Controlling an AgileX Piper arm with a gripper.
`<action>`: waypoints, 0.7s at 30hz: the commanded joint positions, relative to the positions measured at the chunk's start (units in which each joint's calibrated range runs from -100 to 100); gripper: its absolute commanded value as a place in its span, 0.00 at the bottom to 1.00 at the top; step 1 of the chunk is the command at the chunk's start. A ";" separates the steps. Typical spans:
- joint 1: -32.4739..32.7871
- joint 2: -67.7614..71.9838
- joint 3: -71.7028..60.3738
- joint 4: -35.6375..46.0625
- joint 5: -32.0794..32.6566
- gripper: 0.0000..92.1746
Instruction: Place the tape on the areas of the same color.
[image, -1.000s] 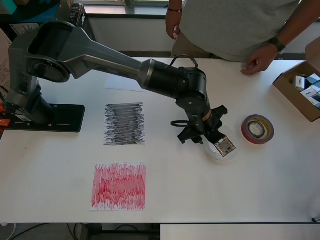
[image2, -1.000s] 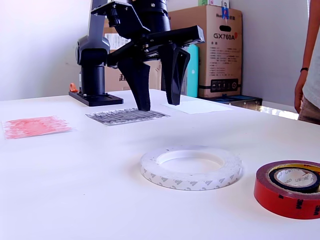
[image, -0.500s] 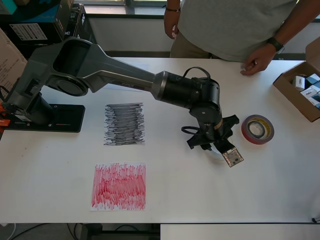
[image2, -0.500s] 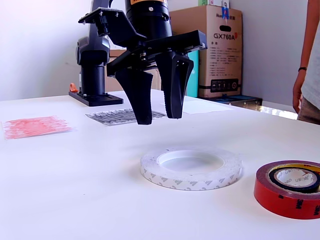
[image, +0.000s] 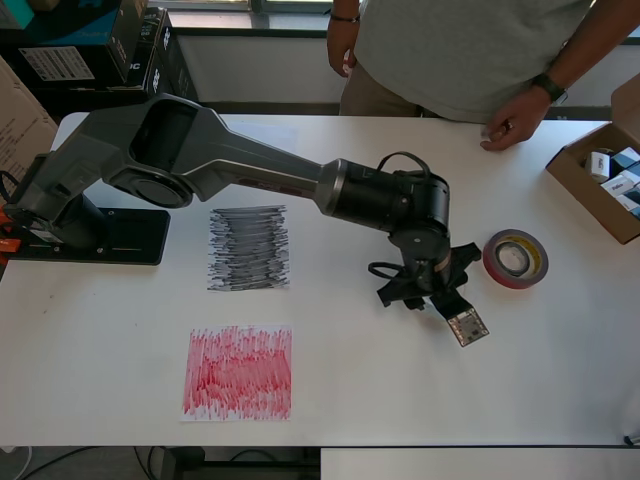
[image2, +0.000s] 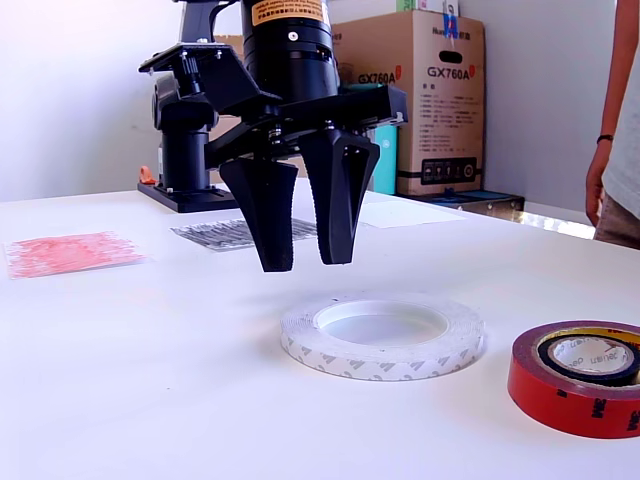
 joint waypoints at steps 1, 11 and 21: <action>-0.28 0.23 0.65 0.45 -0.11 0.58; -0.28 2.20 0.83 0.45 -0.35 0.58; 0.27 2.38 2.20 0.36 -0.44 0.58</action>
